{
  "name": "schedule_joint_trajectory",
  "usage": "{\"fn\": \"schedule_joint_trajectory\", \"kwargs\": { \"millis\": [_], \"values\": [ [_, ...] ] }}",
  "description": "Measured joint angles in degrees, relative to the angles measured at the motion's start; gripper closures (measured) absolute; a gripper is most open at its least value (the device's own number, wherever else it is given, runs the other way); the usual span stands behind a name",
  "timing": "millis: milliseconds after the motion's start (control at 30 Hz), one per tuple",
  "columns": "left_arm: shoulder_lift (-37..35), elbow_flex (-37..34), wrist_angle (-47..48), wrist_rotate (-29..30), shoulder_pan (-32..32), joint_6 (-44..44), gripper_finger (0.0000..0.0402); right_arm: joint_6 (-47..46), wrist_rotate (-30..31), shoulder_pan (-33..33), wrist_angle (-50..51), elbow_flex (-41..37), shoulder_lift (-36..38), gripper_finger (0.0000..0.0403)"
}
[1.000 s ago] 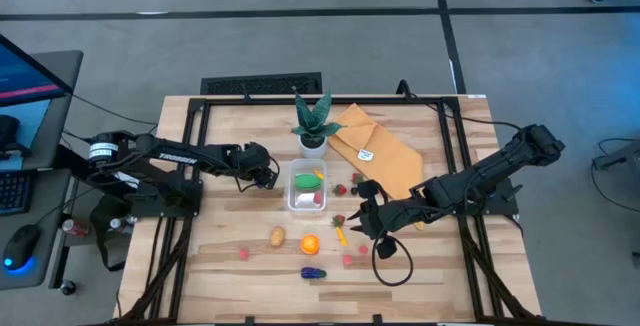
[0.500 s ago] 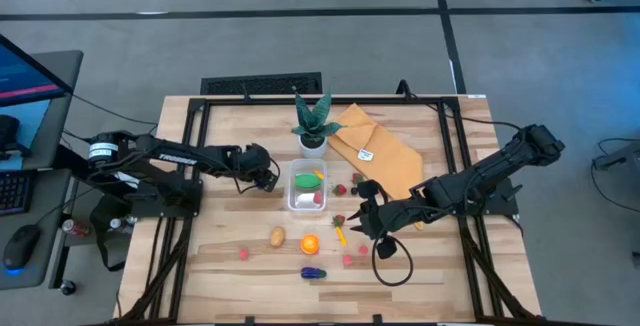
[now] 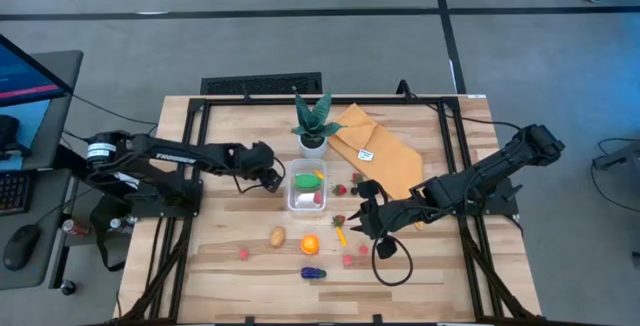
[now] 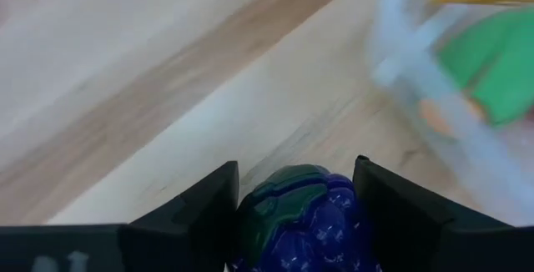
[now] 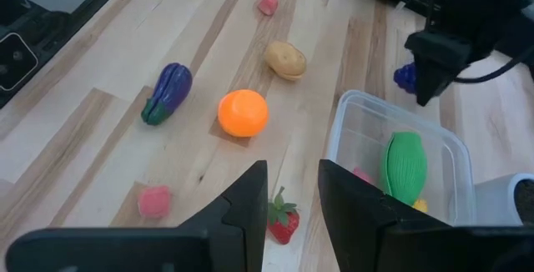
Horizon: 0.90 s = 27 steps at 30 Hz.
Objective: Pick and placing Produce into tupperware
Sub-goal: Put the blackberry into the transparent bin
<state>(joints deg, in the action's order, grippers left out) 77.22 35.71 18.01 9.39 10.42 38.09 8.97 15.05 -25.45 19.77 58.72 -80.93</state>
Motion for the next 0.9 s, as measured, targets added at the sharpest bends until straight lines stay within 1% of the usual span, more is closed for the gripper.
{"fn": "schedule_joint_trajectory", "kwargs": {
  "millis": [167,333,433,633,900],
  "values": [
    [-1.83,4.79,3.97,0.18,-1.66,-2.32,0.0178,-0.02,0.0,0.0,-0.49,-1.08,0.0,0.0301],
    [-4.29,8.49,4.17,1.38,-4.58,-4.31,0.0175,-0.04,0.0,0.45,-0.11,-1.86,-0.04,0.0301],
    [-4.84,9.7,1.92,2.03,-6.67,-6.23,0.0177,-0.04,0.03,0.57,-0.2,-1.9,-0.04,0.0301],
    [-4.75,9.8,-5.66,2.83,-10.4,-11.87,0.0186,0.43,0.04,0.59,-0.67,-1.9,-0.04,0.0301],
    [-3.92,9.8,-10.83,4.52,-13.33,-18.54,0.0177,1.78,0.05,0.59,-1.82,-1.9,-0.04,0.0301]
  ]
}}
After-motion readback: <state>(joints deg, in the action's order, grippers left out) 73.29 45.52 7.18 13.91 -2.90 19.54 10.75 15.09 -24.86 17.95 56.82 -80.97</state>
